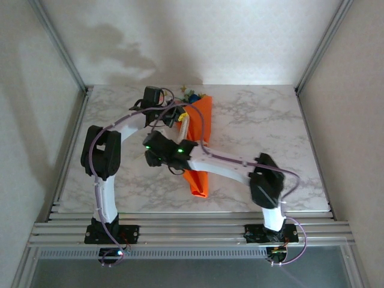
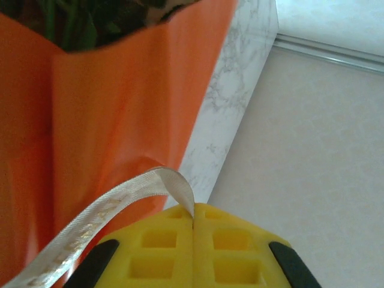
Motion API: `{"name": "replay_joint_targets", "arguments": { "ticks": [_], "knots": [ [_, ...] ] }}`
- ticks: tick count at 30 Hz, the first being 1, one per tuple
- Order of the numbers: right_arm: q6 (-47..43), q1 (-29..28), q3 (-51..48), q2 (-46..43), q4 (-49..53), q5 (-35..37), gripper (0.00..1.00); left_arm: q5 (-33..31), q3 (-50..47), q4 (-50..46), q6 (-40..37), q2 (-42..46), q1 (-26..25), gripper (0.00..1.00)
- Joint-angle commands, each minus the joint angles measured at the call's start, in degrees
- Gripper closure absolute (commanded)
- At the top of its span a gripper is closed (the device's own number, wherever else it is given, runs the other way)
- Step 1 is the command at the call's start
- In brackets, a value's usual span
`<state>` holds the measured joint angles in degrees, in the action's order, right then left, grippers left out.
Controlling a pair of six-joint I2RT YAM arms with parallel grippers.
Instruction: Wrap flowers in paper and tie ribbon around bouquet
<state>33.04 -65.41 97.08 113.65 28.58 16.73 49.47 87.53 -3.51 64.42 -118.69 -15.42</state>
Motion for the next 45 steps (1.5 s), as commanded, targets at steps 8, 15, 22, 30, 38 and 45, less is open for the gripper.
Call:
{"name": "replay_joint_targets", "arguments": {
  "ticks": [8, 15, 22, 30, 38, 45],
  "knots": [
    [6.61, 4.02, 20.48, 20.03, 15.29, 12.46, 0.50, 5.49, 3.02, 1.93, -2.06, -4.90, 2.85, 1.00],
    [7.31, 6.48, 29.97, 28.12, 16.93, 8.59, 0.54, 4.76, 3.13, 1.81, -2.02, -6.83, 3.95, 1.00],
    [11.54, 6.83, 33.97, 31.90, 19.91, 6.78, 0.56, 4.80, 5.37, 1.78, -1.36, -8.57, 4.41, 1.00],
    [11.19, 7.24, 33.41, 33.04, 15.06, 5.76, 0.61, 4.52, 5.36, 0.69, -2.19, -8.33, 4.36, 1.00],
    [6.98, 6.34, 17.17, 21.58, -2.40, 8.26, 0.48, 4.25, 5.96, 1.69, -1.07, -10.28, 5.84, 1.00],
    [6.87, 6.32, 15.00, 19.60, -3.88, 9.56, 0.47, 4.76, 9.16, 2.46, 0.35, -13.79, 5.93, 1.00]
  ]
}}
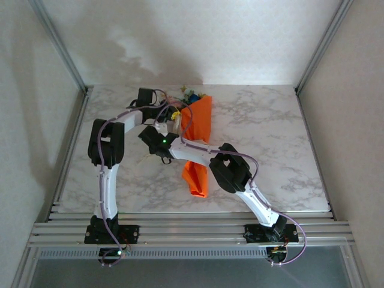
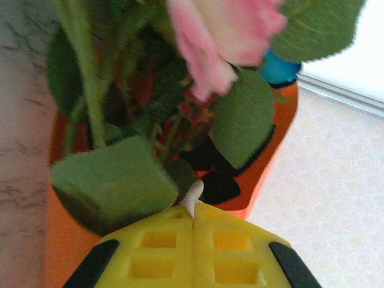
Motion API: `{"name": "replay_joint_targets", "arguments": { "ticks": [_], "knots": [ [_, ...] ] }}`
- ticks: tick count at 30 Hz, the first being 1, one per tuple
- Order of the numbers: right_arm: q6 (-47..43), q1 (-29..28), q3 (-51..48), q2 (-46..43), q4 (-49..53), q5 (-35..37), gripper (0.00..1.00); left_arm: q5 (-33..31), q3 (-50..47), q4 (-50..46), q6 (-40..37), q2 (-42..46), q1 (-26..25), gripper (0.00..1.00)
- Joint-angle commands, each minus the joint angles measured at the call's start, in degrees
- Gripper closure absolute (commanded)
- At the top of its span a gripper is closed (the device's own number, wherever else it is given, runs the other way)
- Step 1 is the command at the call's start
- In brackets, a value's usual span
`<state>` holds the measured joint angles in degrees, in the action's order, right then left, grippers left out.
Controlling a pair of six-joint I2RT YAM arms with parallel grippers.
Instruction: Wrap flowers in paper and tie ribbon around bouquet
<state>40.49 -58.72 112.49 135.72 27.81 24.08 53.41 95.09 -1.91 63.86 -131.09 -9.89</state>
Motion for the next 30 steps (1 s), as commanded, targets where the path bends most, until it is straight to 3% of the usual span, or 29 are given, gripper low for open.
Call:
{"name": "replay_joint_targets", "arguments": {
  "ticks": [1, 12, 24, 28, 30],
  "knots": [
    [-0.74, -0.41, -0.49, -2.48, -3.75, 2.12, 0.47, 1.04, 1.61, 0.94, 0.92, -1.53, 0.40, 1.00],
    [3.01, -0.07, 7.06, 3.76, 0.47, 0.76, 0.50, 1.51, 1.86, 1.40, 1.53, -2.37, 0.43, 1.00],
    [7.84, 0.91, 9.00, 8.32, 1.74, -0.12, 0.51, 1.70, 2.21, 1.62, 1.51, -3.85, 0.49, 1.00],
    [7.69, 1.57, 11.74, 10.44, 2.13, -0.63, 0.57, 1.70, 2.13, 1.30, 1.41, -3.74, 0.49, 1.00],
    [7.74, 1.81, 12.57, 11.13, 2.59, -0.96, 0.65, 1.58, 1.65, 1.13, 1.19, -3.37, 0.49, 1.00]
  ]
}}
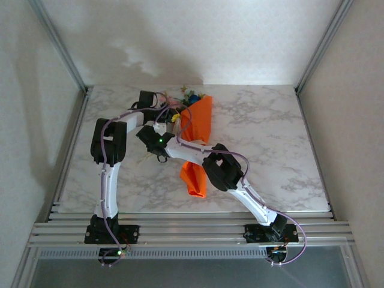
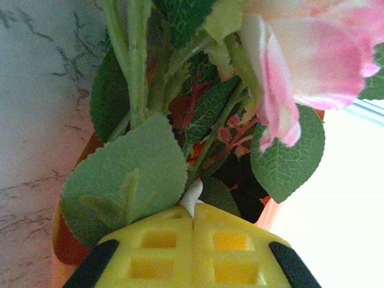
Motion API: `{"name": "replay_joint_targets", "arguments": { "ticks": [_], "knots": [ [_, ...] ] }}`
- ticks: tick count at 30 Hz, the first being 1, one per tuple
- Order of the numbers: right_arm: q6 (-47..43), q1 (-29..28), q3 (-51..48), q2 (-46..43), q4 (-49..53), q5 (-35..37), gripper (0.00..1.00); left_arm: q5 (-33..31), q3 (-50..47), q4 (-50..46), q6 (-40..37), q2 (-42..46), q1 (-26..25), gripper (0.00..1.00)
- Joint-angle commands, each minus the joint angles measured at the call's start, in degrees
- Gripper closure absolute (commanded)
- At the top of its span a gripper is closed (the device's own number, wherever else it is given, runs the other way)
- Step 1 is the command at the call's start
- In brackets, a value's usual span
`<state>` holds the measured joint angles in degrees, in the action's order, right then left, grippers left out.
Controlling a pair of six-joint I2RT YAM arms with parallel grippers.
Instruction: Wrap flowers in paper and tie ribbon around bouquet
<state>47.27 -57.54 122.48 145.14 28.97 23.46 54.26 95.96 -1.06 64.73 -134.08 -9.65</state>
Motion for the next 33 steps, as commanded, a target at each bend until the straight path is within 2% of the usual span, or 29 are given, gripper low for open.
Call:
{"name": "replay_joint_targets", "arguments": {
  "ticks": [1, 5, 9, 14, 19, 22, 27, 33],
  "knots": [
    [0.86, 0.64, 2.44, 1.72, 1.40, -0.35, 0.71, 0.61, 0.31, 0.33, 0.20, 0.02, 0.29, 1.00],
    [-0.87, 0.41, -0.74, -0.91, -2.36, -0.27, 1.00, 0.51, -0.12, -0.31, -0.39, 0.36, 0.25, 1.00],
    [-4.16, -0.17, -5.96, -6.60, -7.56, -0.45, 1.00, 0.26, -0.26, -0.01, -0.13, 0.41, 0.25, 1.00],
    [-7.03, -0.40, -16.41, -16.46, -14.13, -4.00, 1.00, 0.12, -0.01, 0.34, 0.48, 0.74, 0.25, 1.00],
    [-8.29, -0.42, -27.82, -24.88, -20.91, -14.14, 1.00, 0.11, -0.22, 0.87, 0.74, 1.27, 0.09, 1.00],
    [-6.32, -0.47, -33.23, -28.42, -22.56, -19.67, 1.00, 0.18, -1.22, 1.37, 0.75, 2.19, -0.34, 1.00],
    [-1.96, -0.46, -42.71, -34.58, -26.62, -24.94, 1.00, -0.16, -4.64, 1.97, 0.43, 5.75, -1.14, 1.00],
    [3.41, 0.80, -50.87, -41.41, -28.44, -27.35, 1.00, -1.17, -9.72, 0.26, -1.74, 11.18, -2.39, 1.00]
  ]
}}
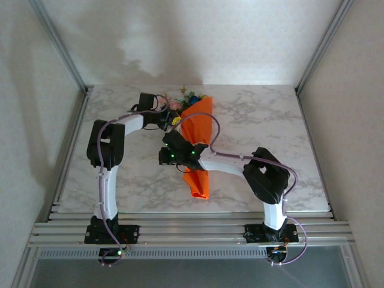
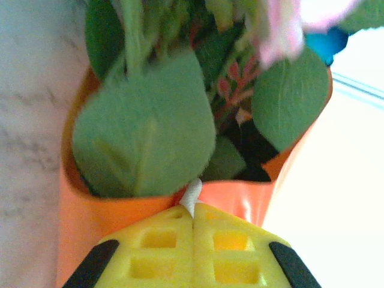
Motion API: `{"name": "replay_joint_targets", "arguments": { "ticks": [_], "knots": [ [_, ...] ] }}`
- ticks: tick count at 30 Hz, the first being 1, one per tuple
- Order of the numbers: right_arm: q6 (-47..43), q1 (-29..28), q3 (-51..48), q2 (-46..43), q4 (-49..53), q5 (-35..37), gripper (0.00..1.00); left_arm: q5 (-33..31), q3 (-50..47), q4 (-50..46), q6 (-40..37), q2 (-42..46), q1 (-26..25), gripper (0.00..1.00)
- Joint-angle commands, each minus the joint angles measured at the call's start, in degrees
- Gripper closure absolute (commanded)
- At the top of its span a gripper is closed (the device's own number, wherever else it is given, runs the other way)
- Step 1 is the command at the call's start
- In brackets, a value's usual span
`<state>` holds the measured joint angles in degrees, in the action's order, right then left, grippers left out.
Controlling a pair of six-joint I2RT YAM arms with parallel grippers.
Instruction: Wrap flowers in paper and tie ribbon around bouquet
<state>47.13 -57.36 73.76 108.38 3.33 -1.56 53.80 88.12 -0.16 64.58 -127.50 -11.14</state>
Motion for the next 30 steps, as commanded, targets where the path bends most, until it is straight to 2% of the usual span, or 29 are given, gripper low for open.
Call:
{"name": "replay_joint_targets", "arguments": {
  "ticks": [1, 9, 14, 21, 25, 30],
  "knots": [
    [3.86, 0.90, -3.17, -5.70, -2.64, -2.61, 1.00, -0.93, -2.92, -0.76, -1.82, 5.61, -1.04, 1.00],
    [7.27, 4.56, -6.99, -11.62, 1.22, -6.01, 1.00, -3.24, -9.60, -1.24, -3.20, 11.28, -1.14, 1.00],
    [5.93, 6.71, -6.52, -14.03, 4.85, -9.20, 1.00, -3.99, -9.16, -0.49, -1.98, 11.15, -1.11, 1.00],
    [2.29, 7.55, -3.55, -16.24, 15.13, -11.42, 1.00, -4.64, -7.83, -1.07, -1.30, 11.11, -1.30, 1.00],
    [4.39, 8.11, -9.44, -21.31, 16.19, -8.48, 1.00, -4.75, -9.02, -1.19, -1.21, 12.77, -2.05, 1.00],
    [5.94, 13.96, -13.63, -22.57, 14.61, -8.14, 1.00, -5.51, -11.14, -1.51, -0.85, 16.35, -3.91, 1.00]
  ]
}}
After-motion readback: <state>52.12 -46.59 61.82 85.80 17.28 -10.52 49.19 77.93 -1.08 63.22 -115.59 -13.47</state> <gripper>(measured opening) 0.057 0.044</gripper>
